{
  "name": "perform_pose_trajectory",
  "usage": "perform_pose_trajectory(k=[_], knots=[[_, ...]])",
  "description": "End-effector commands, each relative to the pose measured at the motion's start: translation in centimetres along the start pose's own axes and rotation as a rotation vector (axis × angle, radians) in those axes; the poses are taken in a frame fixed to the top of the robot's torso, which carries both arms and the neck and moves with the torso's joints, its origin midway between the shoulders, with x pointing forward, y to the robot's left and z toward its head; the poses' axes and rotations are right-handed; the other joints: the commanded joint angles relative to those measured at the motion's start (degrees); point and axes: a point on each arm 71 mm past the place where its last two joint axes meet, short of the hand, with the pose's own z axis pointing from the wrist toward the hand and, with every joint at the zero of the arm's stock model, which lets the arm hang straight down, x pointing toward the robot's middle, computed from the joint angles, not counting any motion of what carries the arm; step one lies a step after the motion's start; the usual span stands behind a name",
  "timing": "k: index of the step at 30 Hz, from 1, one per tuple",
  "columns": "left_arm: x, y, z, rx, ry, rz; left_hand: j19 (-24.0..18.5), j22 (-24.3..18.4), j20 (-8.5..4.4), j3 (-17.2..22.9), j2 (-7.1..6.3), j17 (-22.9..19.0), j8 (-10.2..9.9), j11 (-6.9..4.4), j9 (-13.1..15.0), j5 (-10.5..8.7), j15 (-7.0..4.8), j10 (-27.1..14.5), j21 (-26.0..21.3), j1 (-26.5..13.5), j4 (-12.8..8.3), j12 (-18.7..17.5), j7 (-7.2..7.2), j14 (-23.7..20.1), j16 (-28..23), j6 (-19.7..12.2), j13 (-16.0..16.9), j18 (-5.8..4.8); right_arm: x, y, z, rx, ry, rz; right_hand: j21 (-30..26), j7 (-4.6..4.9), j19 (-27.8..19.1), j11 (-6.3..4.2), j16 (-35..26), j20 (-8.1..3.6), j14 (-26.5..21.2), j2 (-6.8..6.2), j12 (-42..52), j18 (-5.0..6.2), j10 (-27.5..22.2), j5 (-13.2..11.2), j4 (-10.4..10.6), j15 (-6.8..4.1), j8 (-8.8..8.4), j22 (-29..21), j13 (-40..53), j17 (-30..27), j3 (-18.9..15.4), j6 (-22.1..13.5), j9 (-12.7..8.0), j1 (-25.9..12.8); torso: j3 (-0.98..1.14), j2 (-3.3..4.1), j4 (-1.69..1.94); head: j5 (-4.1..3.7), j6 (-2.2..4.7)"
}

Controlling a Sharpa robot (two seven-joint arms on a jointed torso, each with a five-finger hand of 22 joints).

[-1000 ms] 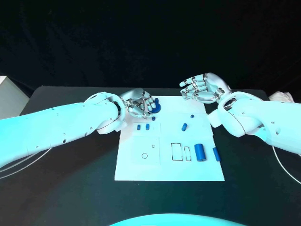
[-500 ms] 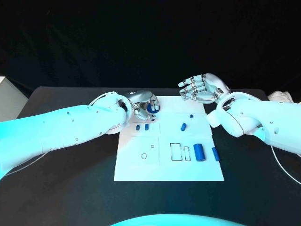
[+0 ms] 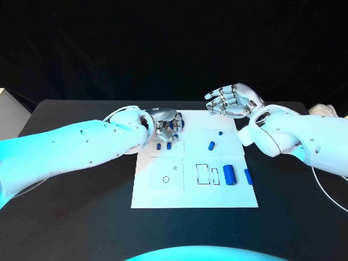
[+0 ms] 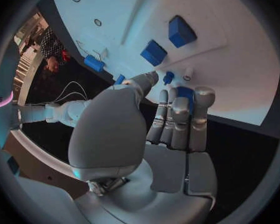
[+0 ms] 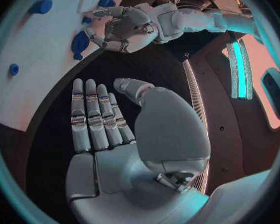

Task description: Assemble the parts on the task board

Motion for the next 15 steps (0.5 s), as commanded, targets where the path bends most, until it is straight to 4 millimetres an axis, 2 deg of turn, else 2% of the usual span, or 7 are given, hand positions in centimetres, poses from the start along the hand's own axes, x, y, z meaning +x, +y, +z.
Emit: perform_pose_trajectory(k=[1, 15], knots=[[0.42, -0.12, 0.14, -0.009, 0.064, 0.029, 0.6, 0.8, 0.00, 0.4, 0.16, 0.4, -0.4, -0.19, -0.3, 0.11, -0.06, 0.8, 0.9, -0.2, -0.3, 0.4, -0.11, 0.4, 0.6, 0.6, -0.1, -0.51, 0.16, 0.12, -0.01, -0.012, 0.015, 0.000, 0.1, 2.26, 0.1, -0.03, -0.1, 0.20, -0.1, 0.48, -0.4, 0.68, -0.1, 0.3, -0.4, -0.04, -0.28, -0.1, 0.0, -0.1, 0.0, -0.2, -0.1, 0.3, -0.04, 0.01, 0.05, -0.06, -0.03], [0.36, -0.04, 0.59, -0.028, 0.070, 0.037, 1.4, 2.4, -0.21, 1.9, 1.00, 1.0, -1.0, -0.33, -0.9, 0.10, -0.18, 1.4, 2.6, 0.2, -0.7, 0.4, -0.08, 1.2, 2.0, 2.1, -0.5, -0.78, 0.24, 0.19, -0.01, -0.014, 0.017, 0.001, 0.1, 2.26, 0.1, -0.03, -0.1, 0.20, -0.1, 0.48, -0.4, 0.68, -0.1, 0.3, -0.4, -0.04, -0.28, -0.1, 0.0, -0.1, 0.0, -0.2, -0.1, 0.3, -0.04, 0.02, -0.01, -0.23, -0.18]])
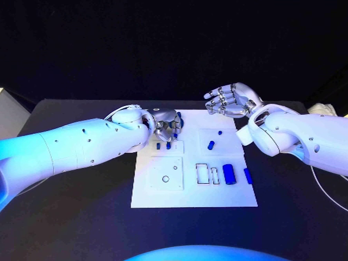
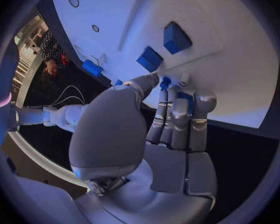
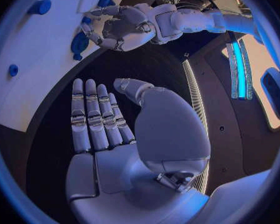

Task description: Assemble the parts on the task board

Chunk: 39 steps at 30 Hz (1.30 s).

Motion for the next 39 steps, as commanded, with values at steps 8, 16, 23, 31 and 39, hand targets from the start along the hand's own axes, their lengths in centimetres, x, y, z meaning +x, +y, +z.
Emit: perform_pose_trajectory(k=[8, 16, 23, 31, 39], knots=[[0.15, -0.18, 0.36, -0.012, 0.029, 0.012, 0.3, 0.5, -0.16, 1.7, 1.30, -0.5, -0.8, -0.05, -0.4, 0.06, -0.04, 0.7, 0.7, 0.1, -0.3, -0.2, 0.07, 0.4, 0.6, 1.2, -0.5, -0.82, 0.20, 0.17, -0.02, -0.014, 0.016, 0.000, 0.1, 2.26, 0.1, -0.03, -0.1, 0.20, -0.1, 0.48, -0.4, 0.68, -0.1, 0.3, -0.4, -0.03, -0.28, -0.1, 0.0, -0.1, 0.0, -0.2, -0.1, 0.3, -0.01, 0.01, -0.01, -0.20, -0.13], [0.24, -0.09, 0.35, -0.028, 0.042, 0.010, 0.2, 1.1, 0.08, 3.3, 1.42, -1.5, -2.6, 0.39, -1.3, -0.04, 0.33, 1.0, 1.1, -0.7, -0.5, -2.3, 0.79, 0.2, 0.9, 1.2, -2.0, -0.87, 0.17, 0.18, -0.08, -0.014, 0.016, 0.001, 0.1, 2.26, 0.1, -0.03, -0.1, 0.20, -0.1, 0.48, -0.4, 0.68, -0.1, 0.3, -0.4, -0.03, -0.28, -0.1, 0.0, -0.1, 0.0, -0.2, -0.1, 0.3, 0.04, 0.01, 0.03, -0.46, -0.30], [0.36, 0.03, 0.36, -0.038, 0.061, 0.011, 0.3, 1.4, 0.19, 4.2, 1.70, -1.9, -3.2, 0.42, -1.5, -0.03, 0.35, 2.2, 1.4, -0.6, -1.0, -3.5, 0.87, 0.2, 1.2, 2.1, -2.9, -0.88, 0.14, 0.17, -0.09, -0.014, 0.016, 0.001, 0.1, 2.26, 0.1, -0.03, -0.1, 0.20, -0.1, 0.48, -0.4, 0.68, -0.1, 0.3, -0.4, -0.03, -0.28, -0.1, 0.0, -0.1, 0.0, -0.2, -0.1, 0.3, 0.08, -0.06, 0.08, -0.41, -0.45], [0.35, -0.21, 0.54, -0.024, 0.058, 0.004, 1.0, 2.3, 0.04, 5.0, 2.07, -1.8, -3.8, -0.04, -1.6, -0.14, 0.04, 4.5, 2.5, -0.8, -1.8, -4.7, 0.77, 0.8, 1.7, 3.1, -3.7, -1.06, 0.18, 0.20, -0.10, -0.015, 0.017, 0.001, 0.1, 2.26, 0.1, -0.03, -0.1, 0.20, -0.1, 0.48, -0.4, 0.68, -0.1, 0.3, -0.4, -0.03, -0.28, -0.1, 0.0, -0.1, 0.0, -0.2, -0.1, 0.3, 0.03, -0.02, -0.05, -0.42, -0.45], [0.32, -0.55, 0.68, -0.005, 0.049, -0.009, 1.7, 3.1, -0.37, 5.2, 1.97, -1.9, -4.9, -0.34, -1.7, -0.26, -0.28, 6.8, 3.3, -1.8, -2.3, -8.1, 0.55, 1.6, 2.2, 4.4, -5.4, -1.27, 0.19, 0.23, -0.13, -0.015, 0.018, 0.001, 0.1, 2.26, 0.2, -0.05, -0.1, 0.18, 0.0, 0.54, -0.4, 0.68, 0.0, 0.3, -0.4, -0.05, -0.28, -0.4, 0.0, -0.2, -0.1, -0.2, -0.1, 0.2, 0.01, -0.05, 0.07, -0.61, -0.55]])
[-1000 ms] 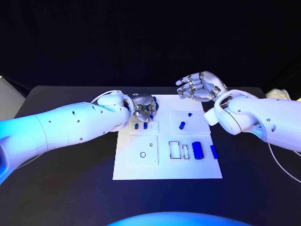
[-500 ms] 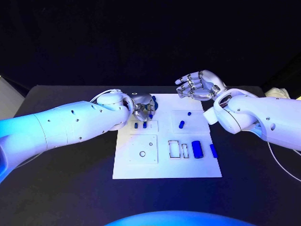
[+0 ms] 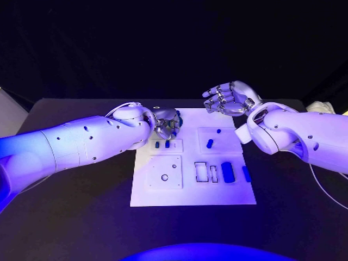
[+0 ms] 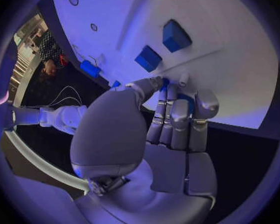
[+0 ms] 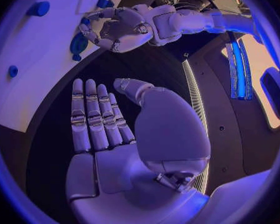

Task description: Assemble the parts on the task board

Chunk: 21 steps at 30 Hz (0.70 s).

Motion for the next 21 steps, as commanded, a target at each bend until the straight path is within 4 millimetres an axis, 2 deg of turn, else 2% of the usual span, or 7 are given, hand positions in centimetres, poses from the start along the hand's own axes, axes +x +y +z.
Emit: perform_pose_trajectory(k=[1, 4, 13, 16, 21], knots=[[0.40, -0.34, 0.08, 0.018, 0.023, -0.014, 0.4, 0.2, 0.05, 0.3, 0.00, 0.0, -0.5, 0.06, -0.1, -0.27, 0.14, 0.7, 0.4, -0.7, -0.2, -0.9, -0.11, 0.5, 0.4, 0.3, -0.5, -0.44, 0.14, 0.14, -0.02, -0.013, 0.014, -0.001, 0.1, 2.26, 0.2, -0.05, -0.1, 0.18, 0.0, 0.54, -0.4, 0.68, 0.0, 0.3, -0.4, -0.05, -0.28, 0.0, 0.0, 0.0, -0.1, -0.2, -0.1, 0.2, 0.01, -0.01, 0.07, -0.13, -0.06], [0.44, -0.34, 0.08, 0.017, 0.028, -0.015, 1.0, 0.7, 0.10, 0.4, -0.12, -0.3, -1.4, 0.38, -0.4, -0.24, 0.35, 1.2, 1.0, -1.0, -0.5, -2.7, 0.16, 1.1, 0.6, 0.1, -1.2, -0.60, 0.14, 0.14, -0.03, -0.013, 0.014, -0.001, 0.1, 2.26, 0.2, -0.05, -0.1, 0.18, 0.0, 0.54, -0.4, 0.68, 0.0, 0.3, -0.4, -0.05, -0.28, 0.0, 0.0, 0.0, -0.1, -0.2, -0.1, 0.2, 0.00, -0.01, 0.07, -0.14, -0.08], [0.62, -0.27, 0.08, 0.008, 0.053, -0.017, 0.9, 0.6, 0.47, 0.6, -0.14, -1.0, -2.3, 1.04, -0.6, -0.25, 0.83, 1.1, 0.8, -1.4, -0.8, -5.0, 0.35, 1.2, 0.4, 0.2, -2.0, -0.58, 0.13, 0.13, -0.02, -0.013, 0.014, -0.001, 0.1, 2.25, 0.3, -0.06, -0.1, 0.17, 0.0, 0.54, -0.4, 0.68, 0.0, 0.3, -0.4, -0.06, -0.28, -0.1, 0.0, -0.1, -0.1, -0.1, -0.1, 0.2, -0.01, -0.04, 0.06, -0.15, -0.17], [0.66, -0.24, 0.08, 0.004, 0.060, -0.016, 1.1, 0.8, 0.58, 0.8, 0.28, -1.0, -2.2, 1.06, -0.5, -0.25, 0.89, 1.7, 1.0, -1.1, -1.0, -5.3, 0.50, 1.3, 0.5, 0.9, -2.2, -0.62, 0.13, 0.13, -0.02, -0.012, 0.015, -0.001, 0.1, 2.25, 0.3, -0.06, -0.1, 0.17, 0.0, 0.54, -0.4, 0.68, 0.0, 0.3, -0.4, -0.06, -0.28, -0.1, 0.0, -0.1, -0.1, -0.1, -0.1, 0.2, -0.01, -0.02, 0.05, -0.15, -0.20], [0.59, -0.22, 0.12, 0.000, 0.049, -0.014, 2.9, 2.4, 0.16, 1.3, 1.94, 0.4, -1.8, 0.04, -0.2, -0.39, 0.08, 5.3, 3.0, -0.1, -2.3, -5.4, 0.54, 2.6, 1.3, 3.3, -2.0, -1.03, 0.14, 0.14, -0.03, -0.012, 0.015, -0.001, 0.1, 2.25, 0.3, -0.06, -0.1, 0.17, 0.0, 0.54, -0.4, 0.68, 0.0, 0.3, -0.4, -0.06, -0.28, -0.1, 0.0, -0.1, -0.1, -0.1, -0.1, 0.2, 0.01, -0.02, 0.02, -0.23, -0.25]])
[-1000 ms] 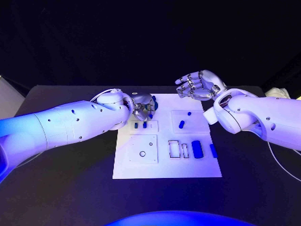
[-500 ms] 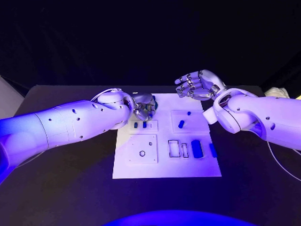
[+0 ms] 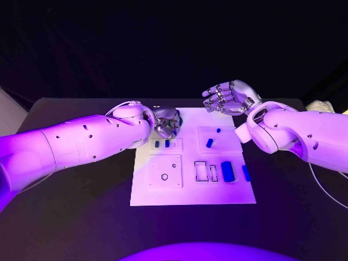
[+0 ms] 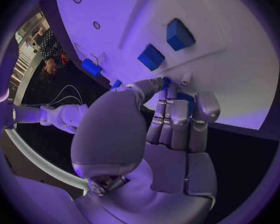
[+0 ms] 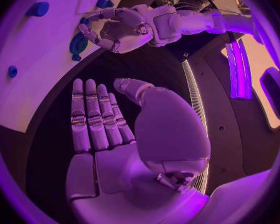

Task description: Assemble the parts on the task board

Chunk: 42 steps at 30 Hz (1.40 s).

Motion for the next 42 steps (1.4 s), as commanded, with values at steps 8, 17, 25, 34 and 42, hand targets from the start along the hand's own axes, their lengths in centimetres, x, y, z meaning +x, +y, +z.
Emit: perform_pose_trajectory(k=[8, 17, 25, 34, 42], knots=[[0.6, -0.2, 0.2, -0.001, 0.023, -0.002, 2.0, 1.7, -0.71, 0.3, 1.55, 1.6, -0.1, -0.79, 0.4, -0.41, -0.72, 3.0, 2.1, 0.5, -1.6, -1.1, -0.20, 1.7, 0.7, 1.7, 0.2, -1.48, 0.2, 0.1, 0.0, -0.013, 0.016, -0.001, 0.1, 2.25, 0.3, -0.07, -0.1, 0.16, 0.0, 0.60, -0.4, 0.68, 0.0, 0.3, -0.4, -0.07, -0.27, -0.2, 0.0, -0.1, -0.1, -0.1, -0.1, 0.3, 0.01, 0.02, -0.02, -0.22, -0.09], [0.3, -0.3, 0.2, 0.021, -0.012, -0.010, 2.3, 2.0, -0.81, 0.3, 1.60, 1.6, -0.2, -0.81, 0.4, -0.41, -0.77, 3.5, 2.5, 0.5, -1.9, -1.5, -0.19, 1.9, 0.7, 2.0, 0.2, -1.57, 0.2, 0.2, 0.0, -0.013, 0.017, 0.000, 0.1, 2.25, 0.3, -0.07, -0.1, 0.16, 0.0, 0.60, -0.4, 0.68, 0.0, 0.3, -0.4, -0.07, -0.27, -0.2, 0.0, -0.1, -0.1, -0.1, -0.1, 0.3, 0.01, -0.04, 0.04, -0.29, -0.02], [0.2, -0.3, -0.6, 0.057, -0.047, -0.067, 2.6, 2.2, -0.90, 0.3, 1.48, 1.7, -0.5, -0.68, 0.4, -0.27, -0.71, 3.7, 2.7, 0.3, -2.2, -2.3, -0.11, 2.1, 0.7, 2.1, 0.0, -1.63, 0.2, 0.1, 0.0, -0.013, 0.018, 0.000, 0.1, 2.25, 0.3, -0.07, -0.1, 0.16, 0.0, 0.60, -0.4, 0.68, 0.0, 0.3, -0.4, -0.07, -0.27, -0.2, 0.0, -0.1, -0.1, -0.1, -0.1, 0.3, -0.07, -0.07, 0.09, -0.28, 0.26], [-1.4, -0.5, -2.0, 0.099, -0.095, -0.170, 2.7, 2.4, -0.90, 0.3, 1.40, 1.6, -0.6, -0.62, 0.4, -0.25, -0.65, 4.0, 2.9, 0.1, -2.3, -2.8, -0.06, 2.2, 0.7, 2.3, 0.0, -1.68, 0.1, 0.1, 0.0, -0.013, 0.017, -0.001, 0.1, 2.25, 0.3, -0.07, -0.1, 0.16, 0.0, 0.60, -0.4, 0.68, 0.0, 0.3, -0.4, -0.07, -0.27, -0.2, 0.0, -0.1, -0.1, -0.1, -0.1, 0.3, -0.09, -0.01, 0.15, -0.20, 0.54], [-2.1, 0.3, -3.2, 0.089, -0.096, -0.214, 2.7, 2.3, -0.90, 0.2, 1.36, 1.6, -0.7, -0.55, 0.4, -0.23, -0.61, 4.1, 2.9, -0.1, -2.3, -3.2, -0.01, 2.3, 0.7, 2.4, -0.1, -1.68, 0.0, 0.0, -0.1, -0.011, 0.015, -0.001, 0.1, 2.25, 0.3, -0.07, -0.1, 0.16, 0.0, 0.60, -0.4, 0.68, 0.0, 0.3, -0.4, -0.07, -0.27, -0.2, 0.0, -0.1, -0.1, -0.1, -0.1, 0.3, -0.05, -0.05, 0.19, -0.09, 0.60]])
